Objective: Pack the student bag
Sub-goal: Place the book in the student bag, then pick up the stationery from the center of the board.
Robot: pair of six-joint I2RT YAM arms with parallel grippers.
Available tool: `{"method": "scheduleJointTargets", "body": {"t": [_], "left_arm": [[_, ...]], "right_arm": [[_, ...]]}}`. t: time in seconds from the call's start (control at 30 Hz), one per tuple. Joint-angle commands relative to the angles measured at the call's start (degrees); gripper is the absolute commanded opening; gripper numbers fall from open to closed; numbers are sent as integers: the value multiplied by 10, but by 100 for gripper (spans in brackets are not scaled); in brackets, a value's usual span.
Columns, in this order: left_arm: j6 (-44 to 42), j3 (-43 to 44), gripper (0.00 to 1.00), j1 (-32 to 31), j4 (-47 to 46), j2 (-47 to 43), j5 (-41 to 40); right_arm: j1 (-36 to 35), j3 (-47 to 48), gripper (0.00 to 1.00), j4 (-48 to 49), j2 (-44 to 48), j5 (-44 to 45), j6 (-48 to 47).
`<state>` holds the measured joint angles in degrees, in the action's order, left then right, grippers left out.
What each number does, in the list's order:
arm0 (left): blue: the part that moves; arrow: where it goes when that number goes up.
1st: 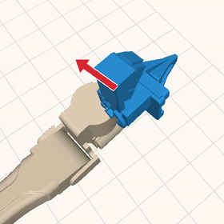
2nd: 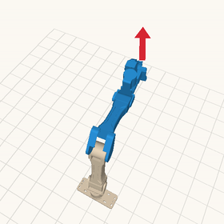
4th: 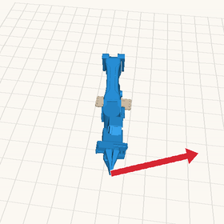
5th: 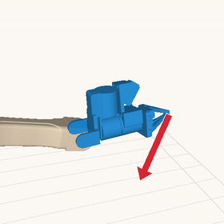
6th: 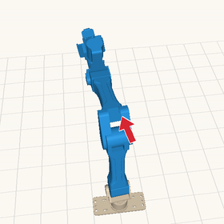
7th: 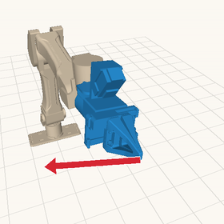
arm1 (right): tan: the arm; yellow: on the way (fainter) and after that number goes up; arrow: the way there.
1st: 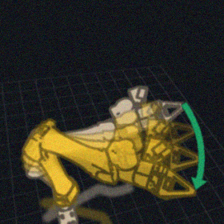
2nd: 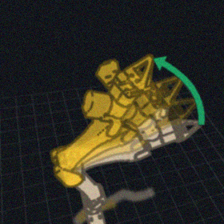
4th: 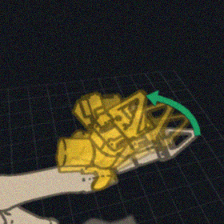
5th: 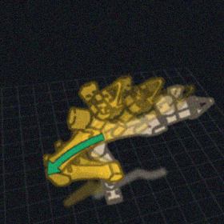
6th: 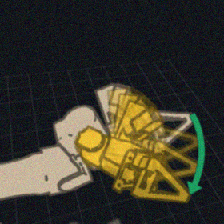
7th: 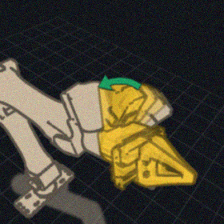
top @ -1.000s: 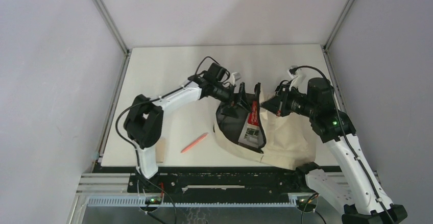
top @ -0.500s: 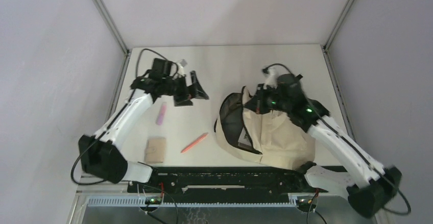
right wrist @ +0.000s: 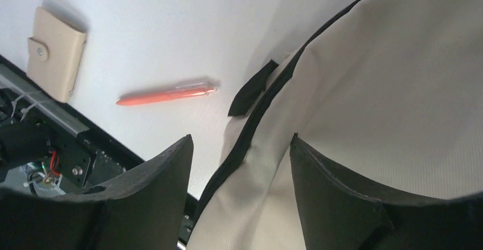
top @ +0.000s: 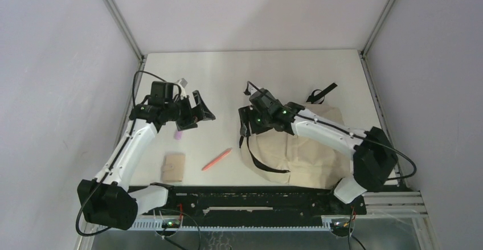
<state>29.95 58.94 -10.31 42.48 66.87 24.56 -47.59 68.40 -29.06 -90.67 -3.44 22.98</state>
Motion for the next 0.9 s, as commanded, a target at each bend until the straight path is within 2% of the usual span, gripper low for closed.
{"method": "scheduleJointTargets", "body": {"t": [0.0,0.07,0.23,0.33,0.37,0.4,0.5,0.57,0.73,0.87], "left_arm": [[-34,-24,95,2,-4,-31,-15],[-49,-24,93,-11,-6,-37,-5],[-69,-14,94,-71,-25,-55,-3],[-72,-26,94,-85,-31,-50,-18],[-70,-33,92,-88,-30,-46,-47],[-71,-35,91,-94,-25,-40,-73],[-85,-14,91,-139,26,-16,-151],[-77,-6,91,-161,25,-15,-166],[-55,-3,91,-174,-22,-29,-147],[-53,3,91,-175,-25,-18,-148]], "right_arm": [[-28,-20,70,-7,93,68,-10],[-23,-50,69,0,144,73,14],[40,-132,68,62,282,24,45],[72,-141,67,31,303,34,40],[81,-141,65,12,301,48,43],[87,-141,60,-10,299,68,51],[110,-144,27,-72,308,142,81],[130,-155,12,-90,335,171,92],[173,-201,8,-86,400,190,111],[194,-221,1,-92,377,182,131]]}}
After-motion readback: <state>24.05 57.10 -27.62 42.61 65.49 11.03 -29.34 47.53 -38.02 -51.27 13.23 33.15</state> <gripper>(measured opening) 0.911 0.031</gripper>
